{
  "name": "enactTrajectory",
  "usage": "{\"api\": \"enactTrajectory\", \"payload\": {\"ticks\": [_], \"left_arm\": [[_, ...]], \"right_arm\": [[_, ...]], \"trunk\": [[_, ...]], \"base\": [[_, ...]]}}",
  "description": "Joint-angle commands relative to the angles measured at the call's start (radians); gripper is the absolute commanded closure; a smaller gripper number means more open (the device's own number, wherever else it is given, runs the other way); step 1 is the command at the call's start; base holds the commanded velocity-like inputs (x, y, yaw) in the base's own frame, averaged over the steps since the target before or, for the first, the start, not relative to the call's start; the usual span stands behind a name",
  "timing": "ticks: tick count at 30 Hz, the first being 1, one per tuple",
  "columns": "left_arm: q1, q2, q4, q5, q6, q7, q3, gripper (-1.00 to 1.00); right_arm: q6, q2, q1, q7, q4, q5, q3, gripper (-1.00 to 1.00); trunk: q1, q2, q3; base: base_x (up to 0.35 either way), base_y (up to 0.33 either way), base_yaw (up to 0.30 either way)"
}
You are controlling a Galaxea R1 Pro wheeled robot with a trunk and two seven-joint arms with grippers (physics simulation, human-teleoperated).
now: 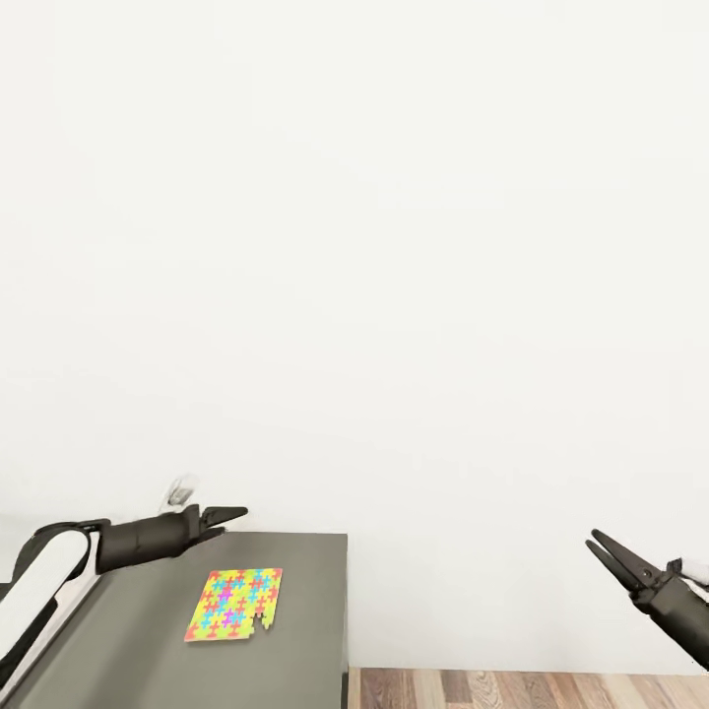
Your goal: Put all the toys in the child's room - the three board games (two on the bed and one on the table), the two jigsaw puzzles on the table, and the tennis ball on the table - inside the toy box on the table in the child's room.
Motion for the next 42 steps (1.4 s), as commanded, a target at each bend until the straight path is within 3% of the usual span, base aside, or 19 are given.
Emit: {"api": "enactTrajectory", "payload": {"ticks": [1, 4, 6, 7, 9, 10, 11, 16, 17, 19, 22, 24, 28, 32, 36, 42], "left_arm": [[-0.007, 0.001, 0.001, -0.024, 0.001, -0.009, 0.002, -1.00], [-0.066, 0.003, 0.018, -0.113, 0.004, -0.003, 0.009, -1.00], [-0.124, 0.003, 0.081, -0.220, 0.006, 0.003, 0.012, -1.00], [-0.141, 0.002, 0.101, -0.249, 0.006, 0.004, 0.013, -1.00], [-0.217, -0.002, 0.194, -0.369, 0.005, 0.009, 0.011, -1.00], [-0.234, -0.004, 0.218, -0.398, 0.005, 0.010, 0.010, -1.00], [-0.265, -0.014, 0.270, -0.454, 0.004, 0.011, 0.009, -1.00], [-0.367, -0.074, 0.475, -0.641, -0.006, 0.014, 0.006, -1.00], [-0.396, -0.089, 0.538, -0.695, -0.023, 0.015, 0.006, -1.00], [-0.431, -0.110, 0.624, -0.762, -0.066, 0.015, 0.006, -1.00], [-0.462, -0.141, 0.713, -0.819, -0.122, 0.016, 0.006, -1.00], [-0.478, -0.179, 0.782, -0.859, -0.155, 0.021, 0.005, -1.00], [-0.486, -0.227, 0.838, -0.941, -0.173, 0.043, 0.006, -1.00], [-0.488, -0.258, 0.871, -1.019, -0.180, 0.056, 0.006, -1.00], [-0.489, -0.270, 0.918, -1.045, -0.218, 0.066, 0.004, -1.00], [-0.489, -0.276, 0.973, -1.054, -0.252, 0.092, 0.003, -1.00]], "right_arm": [[0.006, 0.001, -0.001, -0.022, 0.000, 0.011, 0.000, -1.00], [0.011, 0.005, -0.002, -0.145, -0.002, 0.080, 0.001, -1.00], [0.016, 0.007, -0.002, -0.231, -0.010, 0.110, 0.002, -1.00], [0.018, 0.007, -0.002, -0.248, -0.011, 0.114, 0.002, -1.00], [0.021, 0.007, -0.002, -0.300, -0.014, 0.125, 0.011, -1.00], [0.022, 0.007, -0.002, -0.310, -0.015, 0.126, 0.016, -1.00], [0.023, 0.007, -0.003, -0.325, -0.015, 0.129, 0.027, -1.00], [0.033, 0.007, -0.008, -0.385, -0.015, 0.134, 0.073, -1.00], [0.034, 0.007, -0.009, -0.413, -0.015, 0.135, 0.088, -1.00], [0.037, 0.005, -0.011, -0.458, -0.016, 0.135, 0.111, -1.00], [0.041, -0.001, -0.012, -0.508, -0.017, 0.135, 0.138, -1.00], [0.061, -0.004, -0.014, -0.535, -0.017, 0.135, 0.158, -1.00], [0.106, -0.004, -0.017, -0.551, -0.017, 0.136, 0.171, -1.00], [0.122, -0.005, -0.018, -0.570, -0.011, 0.135, 0.174, -1.00], [0.126, -0.001, -0.018, -0.580, -0.008, 0.134, 0.176, -1.00], [0.127, 0.002, -0.027, -0.583, -0.008, 0.135, 0.195, -1.00]], "trunk": [[0.000, -0.001, 0.000], [0.000, -0.001, 0.000], [0.000, -0.001, 0.000], [0.000, -0.001, 0.000], [0.000, -0.001, 0.000], [0.000, -0.001, 0.000], [0.000, -0.001, 0.000], [0.000, -0.001, 0.000], [0.000, -0.001, 0.000], [0.000, -0.001, 0.000], [0.000, -0.001, 0.000], [0.000, -0.001, 0.000], [0.000, -0.001, 0.000], [0.000, -0.001, 0.000], [0.000, -0.001, 0.000], [0.000, -0.001, 0.000]], "base": [[0.000, 0.000, 0.000], [0.000, 0.000, 0.000], [0.000, 0.000, 0.000], [0.000, 0.000, 0.000], [0.000, 0.000, 0.000], [0.000, 0.000, 0.000], [0.000, 0.000, 0.000], [0.000, 0.000, 0.000], [0.000, 0.000, 0.000], [0.000, 0.000, 0.000], [0.000, 0.000, 0.000], [0.000, 0.000, 0.000], [0.000, 0.000, 0.000], [0.000, 0.000, 0.000], [0.000, 0.000, 0.000], [0.000, 0.000, 0.000]]}}
